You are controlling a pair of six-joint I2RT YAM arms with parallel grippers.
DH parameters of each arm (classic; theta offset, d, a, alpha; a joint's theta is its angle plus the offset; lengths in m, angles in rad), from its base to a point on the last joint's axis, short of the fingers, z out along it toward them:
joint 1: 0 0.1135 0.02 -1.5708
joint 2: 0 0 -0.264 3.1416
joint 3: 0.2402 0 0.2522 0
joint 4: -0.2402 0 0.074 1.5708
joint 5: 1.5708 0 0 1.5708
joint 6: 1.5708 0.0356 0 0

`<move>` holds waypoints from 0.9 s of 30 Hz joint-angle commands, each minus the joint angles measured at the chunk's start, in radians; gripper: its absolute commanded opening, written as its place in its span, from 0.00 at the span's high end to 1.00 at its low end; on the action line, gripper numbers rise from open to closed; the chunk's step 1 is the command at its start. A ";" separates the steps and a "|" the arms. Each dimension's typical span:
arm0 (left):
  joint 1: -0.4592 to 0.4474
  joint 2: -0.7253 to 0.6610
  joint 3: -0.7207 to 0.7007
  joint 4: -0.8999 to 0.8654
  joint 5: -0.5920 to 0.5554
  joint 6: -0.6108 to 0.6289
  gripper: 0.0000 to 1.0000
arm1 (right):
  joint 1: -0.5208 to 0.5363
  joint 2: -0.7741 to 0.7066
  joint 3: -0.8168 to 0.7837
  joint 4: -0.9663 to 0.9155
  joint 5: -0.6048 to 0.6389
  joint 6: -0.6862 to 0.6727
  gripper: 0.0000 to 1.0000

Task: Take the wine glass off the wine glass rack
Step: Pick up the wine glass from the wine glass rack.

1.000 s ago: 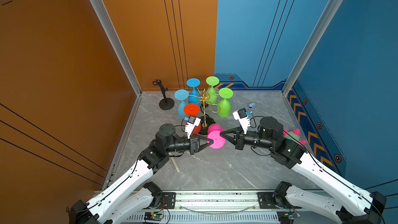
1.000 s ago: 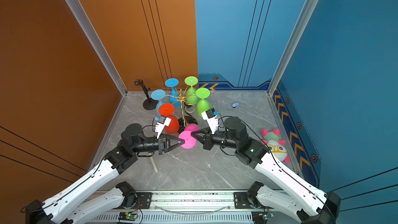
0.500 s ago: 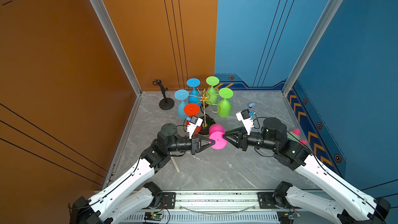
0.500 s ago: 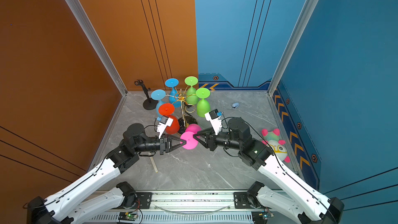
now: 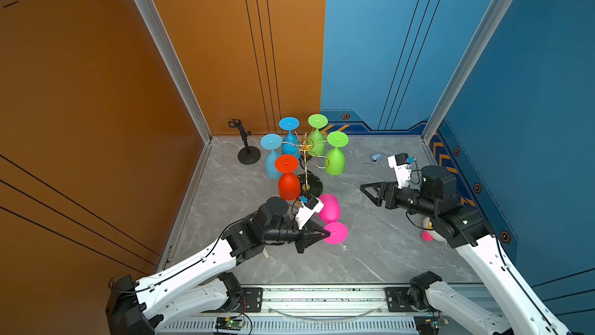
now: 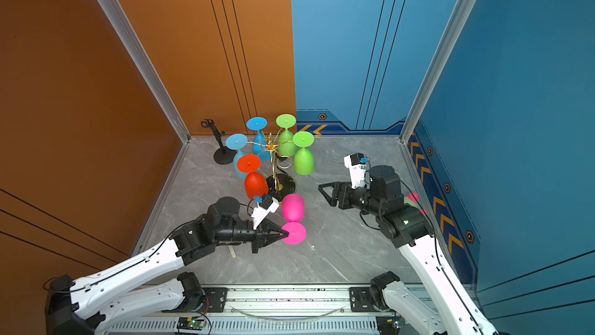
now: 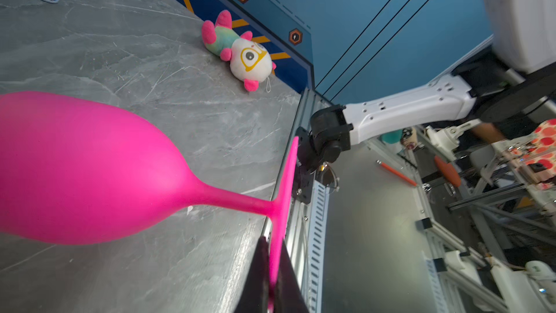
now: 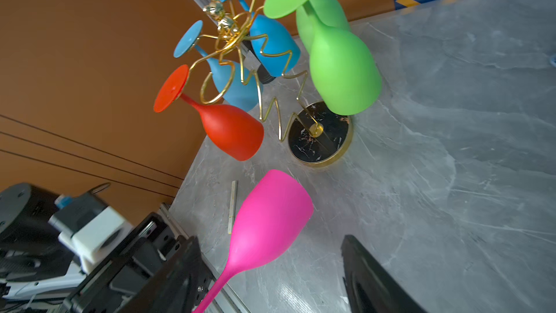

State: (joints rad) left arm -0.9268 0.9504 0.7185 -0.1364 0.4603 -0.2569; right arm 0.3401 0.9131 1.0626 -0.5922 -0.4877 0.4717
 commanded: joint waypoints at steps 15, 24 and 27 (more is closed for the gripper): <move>-0.384 0.184 0.048 -0.202 -0.799 0.734 1.00 | -0.016 0.256 0.179 -0.225 -0.074 -0.034 0.23; -0.449 0.173 -0.002 -0.135 -1.005 1.004 1.00 | 0.033 0.352 0.244 -0.276 -0.079 -0.062 0.30; -0.460 0.169 -0.024 -0.105 -1.052 1.078 1.00 | 0.052 0.373 0.267 -0.289 -0.094 -0.068 0.33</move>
State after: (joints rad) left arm -1.3705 1.1358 0.7204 -0.2852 -0.4892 0.6895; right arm 0.3756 1.2743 1.2846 -0.8352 -0.5549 0.4328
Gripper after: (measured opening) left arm 0.051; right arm 0.681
